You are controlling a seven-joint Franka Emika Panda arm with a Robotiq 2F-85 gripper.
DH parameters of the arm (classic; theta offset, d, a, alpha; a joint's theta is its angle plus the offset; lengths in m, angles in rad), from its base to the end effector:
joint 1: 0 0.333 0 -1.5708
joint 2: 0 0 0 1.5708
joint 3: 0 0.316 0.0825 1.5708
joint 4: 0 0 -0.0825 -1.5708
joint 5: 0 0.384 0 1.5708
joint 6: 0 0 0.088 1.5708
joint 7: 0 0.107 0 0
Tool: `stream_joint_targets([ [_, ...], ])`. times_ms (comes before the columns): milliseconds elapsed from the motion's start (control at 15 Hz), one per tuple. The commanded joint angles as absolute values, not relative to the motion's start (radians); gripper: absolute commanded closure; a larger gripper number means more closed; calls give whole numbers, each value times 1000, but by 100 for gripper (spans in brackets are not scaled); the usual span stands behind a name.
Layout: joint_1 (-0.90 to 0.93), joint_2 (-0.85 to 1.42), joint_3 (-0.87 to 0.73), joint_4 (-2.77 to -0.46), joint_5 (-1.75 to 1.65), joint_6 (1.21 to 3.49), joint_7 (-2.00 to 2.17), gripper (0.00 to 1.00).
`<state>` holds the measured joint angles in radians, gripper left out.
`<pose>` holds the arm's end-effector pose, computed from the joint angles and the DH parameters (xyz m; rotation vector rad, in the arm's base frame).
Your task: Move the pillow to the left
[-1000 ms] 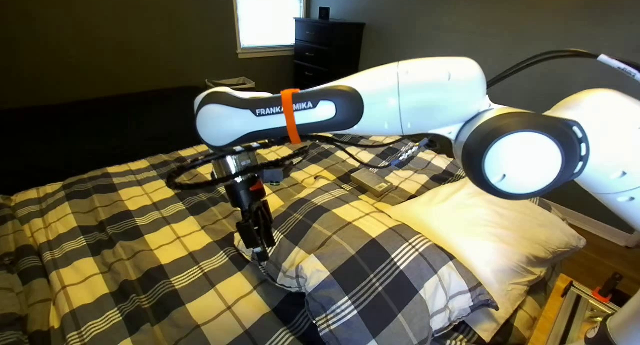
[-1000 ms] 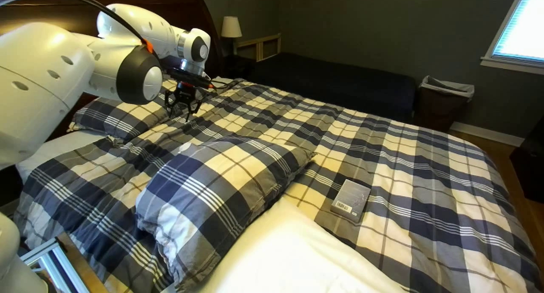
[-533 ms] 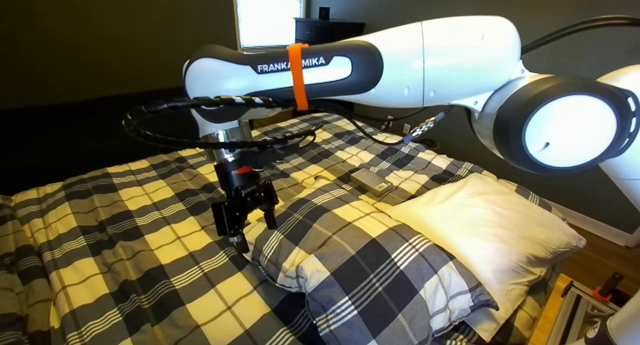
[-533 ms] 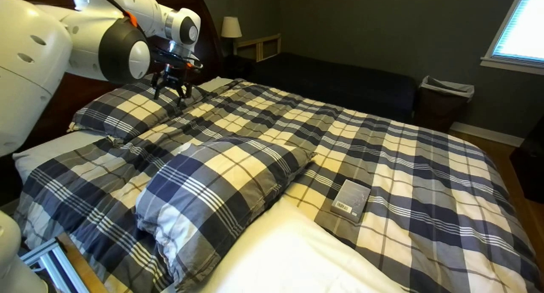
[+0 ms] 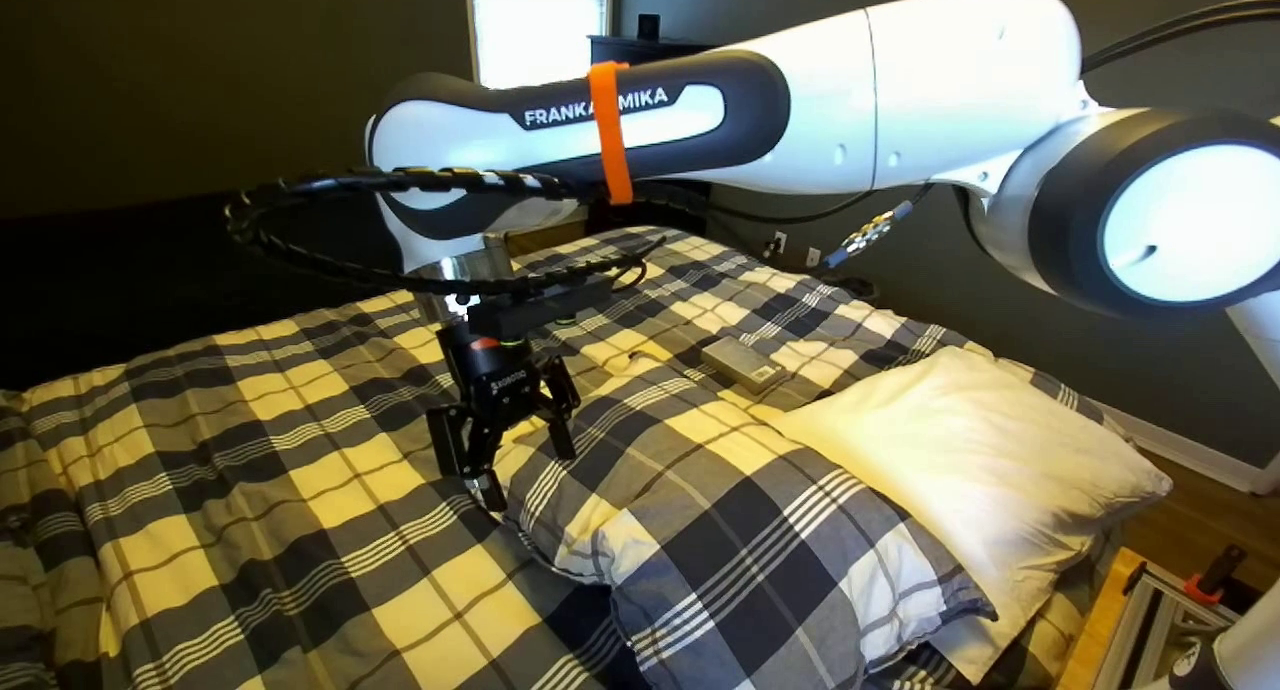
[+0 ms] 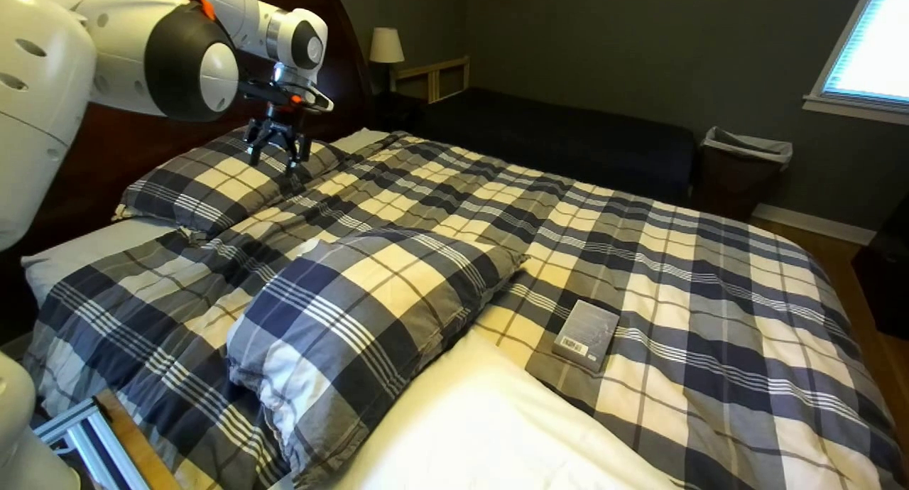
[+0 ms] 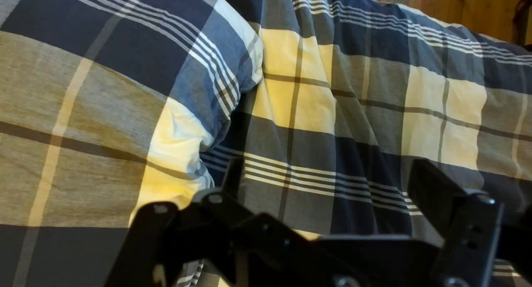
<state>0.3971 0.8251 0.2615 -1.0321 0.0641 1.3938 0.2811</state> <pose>0.5919 0.3937 0.3363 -2.9553 -0.5015 0.7815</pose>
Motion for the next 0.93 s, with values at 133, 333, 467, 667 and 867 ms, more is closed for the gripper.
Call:
stream_joint_targets([
  [133,462,830,211,-980,-14,1219,253,0],
  [333,518,840,192,-933,-84,1051,250,0],
  [467,563,843,178,-899,-149,951,233,0],
  [667,621,833,174,-882,-299,881,186,0],
  [867,664,832,168,-870,-452,904,114,0],
])
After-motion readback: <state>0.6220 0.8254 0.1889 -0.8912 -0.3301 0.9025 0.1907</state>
